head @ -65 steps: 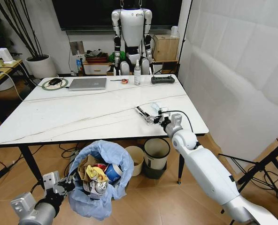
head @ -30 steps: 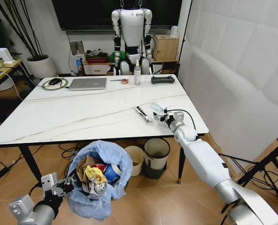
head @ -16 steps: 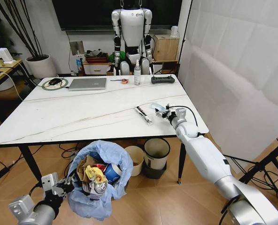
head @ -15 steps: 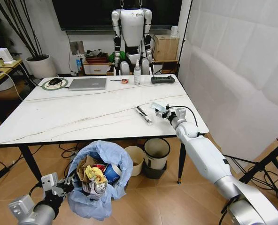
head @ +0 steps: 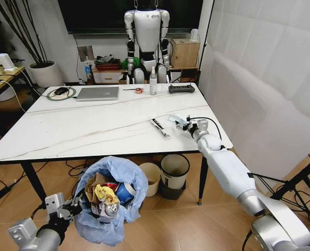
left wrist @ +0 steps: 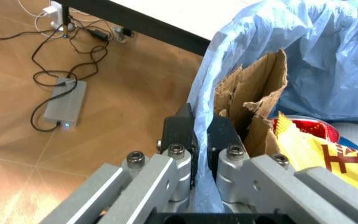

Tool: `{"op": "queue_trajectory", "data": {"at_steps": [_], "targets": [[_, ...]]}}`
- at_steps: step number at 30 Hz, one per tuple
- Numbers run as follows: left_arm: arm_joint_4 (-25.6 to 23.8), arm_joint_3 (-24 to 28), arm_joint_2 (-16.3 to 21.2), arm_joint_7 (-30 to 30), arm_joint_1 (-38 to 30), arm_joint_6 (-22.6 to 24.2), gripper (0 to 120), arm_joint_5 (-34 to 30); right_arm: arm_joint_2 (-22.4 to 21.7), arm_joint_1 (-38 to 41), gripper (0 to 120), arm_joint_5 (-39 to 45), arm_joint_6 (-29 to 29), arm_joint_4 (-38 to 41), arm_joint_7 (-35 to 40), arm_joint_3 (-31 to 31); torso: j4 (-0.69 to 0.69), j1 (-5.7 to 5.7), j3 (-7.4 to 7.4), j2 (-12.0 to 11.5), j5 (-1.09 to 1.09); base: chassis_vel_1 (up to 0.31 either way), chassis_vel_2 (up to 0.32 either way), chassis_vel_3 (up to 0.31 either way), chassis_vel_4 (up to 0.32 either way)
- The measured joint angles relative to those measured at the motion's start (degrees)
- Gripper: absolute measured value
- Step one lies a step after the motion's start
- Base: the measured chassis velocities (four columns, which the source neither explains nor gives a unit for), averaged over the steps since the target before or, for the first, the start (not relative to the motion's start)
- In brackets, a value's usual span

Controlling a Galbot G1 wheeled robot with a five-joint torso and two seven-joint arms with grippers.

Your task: Pick up the trash bin and place the trash from the table into it.

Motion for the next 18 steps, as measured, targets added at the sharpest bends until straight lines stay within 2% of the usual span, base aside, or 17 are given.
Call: {"op": "queue_trajectory", "data": {"at_steps": [4,6,9,12,15,18], "targets": [[0.0,0.0,-0.1,0.0,-0.1,0.0,0,0.1,0.2,1.4,81,-0.2,0.9,-2.4,-0.4,0.0,0.00,0.00,0.00,0.0,0.00,0.000,0.000,0.000,0.000],[0.0,0.0,-0.2,0.0,-0.1,0.0,0,0.1,0.2,1.6,77,-0.3,1.0,-2.8,-0.5,-0.1,0.00,0.00,0.00,0.0,-0.01,0.000,0.000,0.000,0.000],[0.0,0.1,-0.3,0.0,-0.2,0.0,0,0.1,0.2,1.7,62,-0.3,1.1,-3.2,-0.5,-0.2,0.00,0.00,0.00,0.0,0.00,0.000,0.000,0.000,0.000],[0.0,0.1,-0.3,0.0,-0.2,0.0,0,0.2,0.2,1.7,56,-0.3,1.1,-3.2,-0.5,-0.3,0.00,0.00,0.00,0.0,0.00,0.000,0.000,0.000,0.000],[0.1,0.1,-0.3,0.0,-0.2,0.0,0,0.2,0.2,1.8,41,-0.3,1.1,-3.3,-0.6,-0.4,0.00,0.00,0.00,0.0,0.00,0.000,0.000,0.000,0.000],[0.1,0.1,-0.3,0.0,-0.2,0.0,0,0.2,0.2,1.9,33,-0.3,1.1,-3.4,-0.6,-0.4,0.00,0.00,0.00,0.0,0.00,0.000,0.000,0.000,0.000]]}}
